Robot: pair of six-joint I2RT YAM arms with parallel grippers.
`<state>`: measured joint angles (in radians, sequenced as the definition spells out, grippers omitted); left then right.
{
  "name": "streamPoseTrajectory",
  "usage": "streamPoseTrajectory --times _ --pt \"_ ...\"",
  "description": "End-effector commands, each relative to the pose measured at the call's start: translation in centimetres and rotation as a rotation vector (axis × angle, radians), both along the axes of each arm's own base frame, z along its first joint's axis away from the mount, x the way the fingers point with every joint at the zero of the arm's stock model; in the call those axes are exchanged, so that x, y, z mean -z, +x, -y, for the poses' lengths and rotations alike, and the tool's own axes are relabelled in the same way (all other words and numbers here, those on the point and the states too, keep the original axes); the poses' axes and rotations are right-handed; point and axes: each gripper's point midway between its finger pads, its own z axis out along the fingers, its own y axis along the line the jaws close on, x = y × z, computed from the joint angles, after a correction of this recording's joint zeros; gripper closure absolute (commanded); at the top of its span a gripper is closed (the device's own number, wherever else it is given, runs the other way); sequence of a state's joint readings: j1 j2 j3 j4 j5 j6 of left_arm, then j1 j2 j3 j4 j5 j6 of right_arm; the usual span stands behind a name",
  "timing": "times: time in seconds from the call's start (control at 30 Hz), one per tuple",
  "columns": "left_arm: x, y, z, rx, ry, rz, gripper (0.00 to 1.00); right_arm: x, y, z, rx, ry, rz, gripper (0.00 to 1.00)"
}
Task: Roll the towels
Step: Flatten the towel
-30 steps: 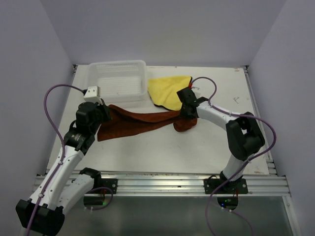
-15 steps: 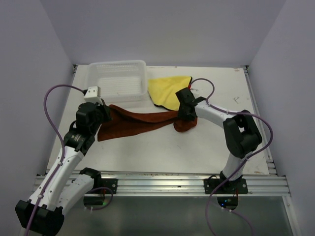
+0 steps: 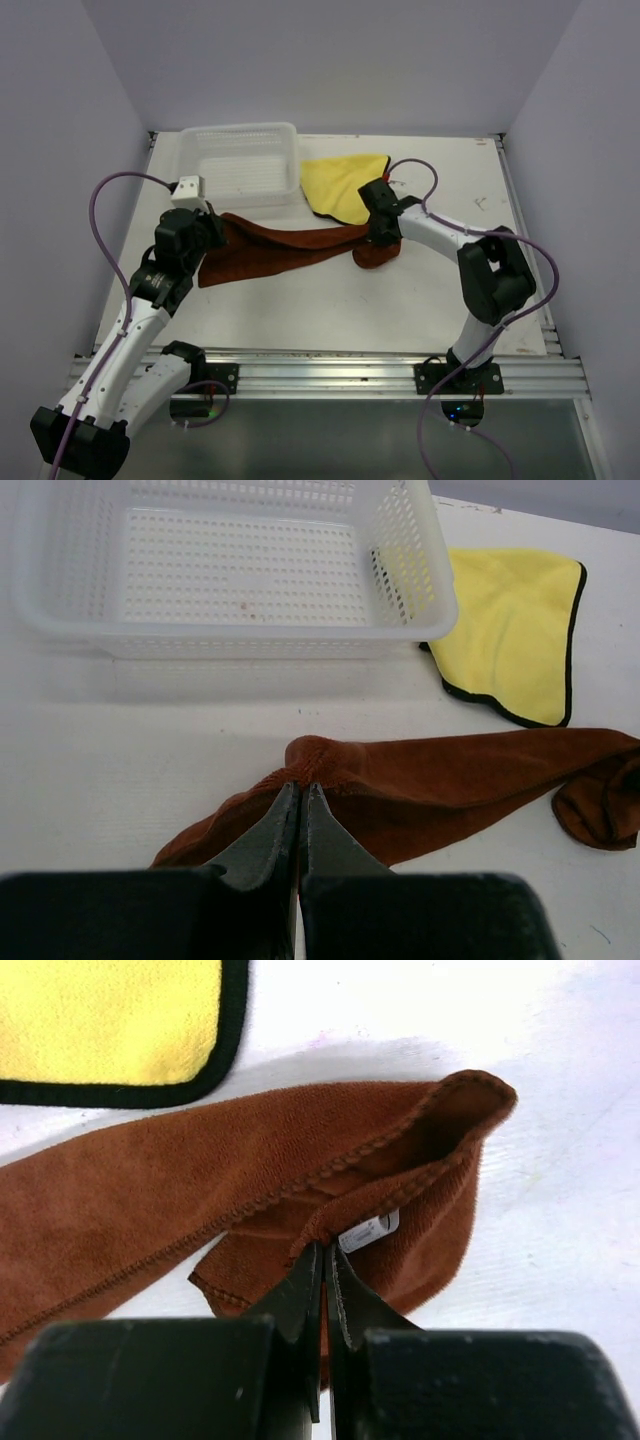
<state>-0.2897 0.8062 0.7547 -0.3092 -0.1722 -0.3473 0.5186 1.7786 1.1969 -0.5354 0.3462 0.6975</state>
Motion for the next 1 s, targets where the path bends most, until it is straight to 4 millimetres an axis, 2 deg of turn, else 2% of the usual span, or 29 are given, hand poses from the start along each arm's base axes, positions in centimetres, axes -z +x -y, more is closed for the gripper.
streamPoseTrajectory --times 0.0,0.1,0.13,0.17,0.2,0.23,0.27,0.3,0.33,0.37,0.4,0.43,0.5,0.53,0.6,0.63,0.73,0.87,0.97 --pt "-1.5 0.4 -0.8 -0.037 0.022 0.051 1.00 -5.8 1.1 1.0 0.005 -0.017 0.123 1.00" --pt "-1.8 0.8 -1.6 -0.091 0.032 0.047 1.00 -8.6 0.9 2.9 0.008 -0.057 0.174 1.00" --pt "-2.7 1.0 -2.0 -0.114 0.028 0.057 1.00 -9.4 0.9 3.7 0.006 -0.083 0.187 1.00" --pt "-3.0 1.1 -2.4 -0.137 0.015 0.052 1.00 -11.2 0.9 5.3 0.037 -0.092 0.229 1.00" --pt "-2.8 1.4 -3.0 -0.168 0.026 0.031 1.00 -11.9 0.9 6.1 0.046 -0.095 0.240 1.00" --pt "-4.2 1.7 -3.4 -0.190 0.020 0.052 1.00 -12.3 0.6 7.1 0.043 -0.109 0.247 1.00" --pt "-4.5 2.1 -3.5 -0.205 0.021 0.048 1.00 -13.6 0.6 8.8 0.079 -0.100 0.276 1.00" --pt "-5.1 2.3 -3.8 -0.226 0.023 0.053 1.00 -14.3 0.6 9.7 0.088 -0.098 0.292 1.00" --pt "-6.6 2.7 -4.0 -0.241 0.014 0.080 1.00 -14.8 0.5 10.5 0.080 -0.115 0.300 1.00" --pt "-7.2 2.9 -4.1 -0.252 0.009 0.089 1.00 -15.3 0.5 11.8 0.099 -0.130 0.311 1.00" --pt "-7.5 3.4 -4.3 -0.266 0.010 0.089 1.00 -16.4 0.4 12.5 0.105 -0.140 0.341 1.00" --pt "-9.0 3.7 -4.5 -0.278 -0.002 0.115 1.00 -17.2 0.5 13.2 0.085 -0.174 0.355 1.00" --pt "-9.8 4.3 -4.9 -0.298 -0.007 0.117 1.00 -18.6 0.5 14.2 0.095 -0.220 0.382 1.00" --pt "-11.3 4.5 -5.0 -0.302 -0.019 0.143 1.00 -19.8 0.6 14.9 0.092 -0.242 0.402 1.00" --pt "-12.0 4.9 -5.4 -0.318 -0.021 0.141 1.00 -21.0 0.7 15.7 0.102 -0.256 0.426 1.00" --pt "-13.4 5.0 -5.5 -0.323 -0.033 0.164 1.00 -22.3 0.8 16.1 0.095 -0.272 0.451 1.00" --pt "-14.9 5.0 -6.0 -0.342 -0.049 0.185 1.00 -25.3 1.2 16.7 0.083 -0.310 0.515 1.00" --pt "-15.7 4.7 -6.1 -0.344 -0.081 0.201 1.00 -28.3 1.1 16.9 0.052 -0.338 0.577 1.00" --pt "-16.0 3.6 -6.3 -0.343 -0.111 0.220 1.00 -30.2 0.4 16.8 0.014 -0.340 0.643 1.00"
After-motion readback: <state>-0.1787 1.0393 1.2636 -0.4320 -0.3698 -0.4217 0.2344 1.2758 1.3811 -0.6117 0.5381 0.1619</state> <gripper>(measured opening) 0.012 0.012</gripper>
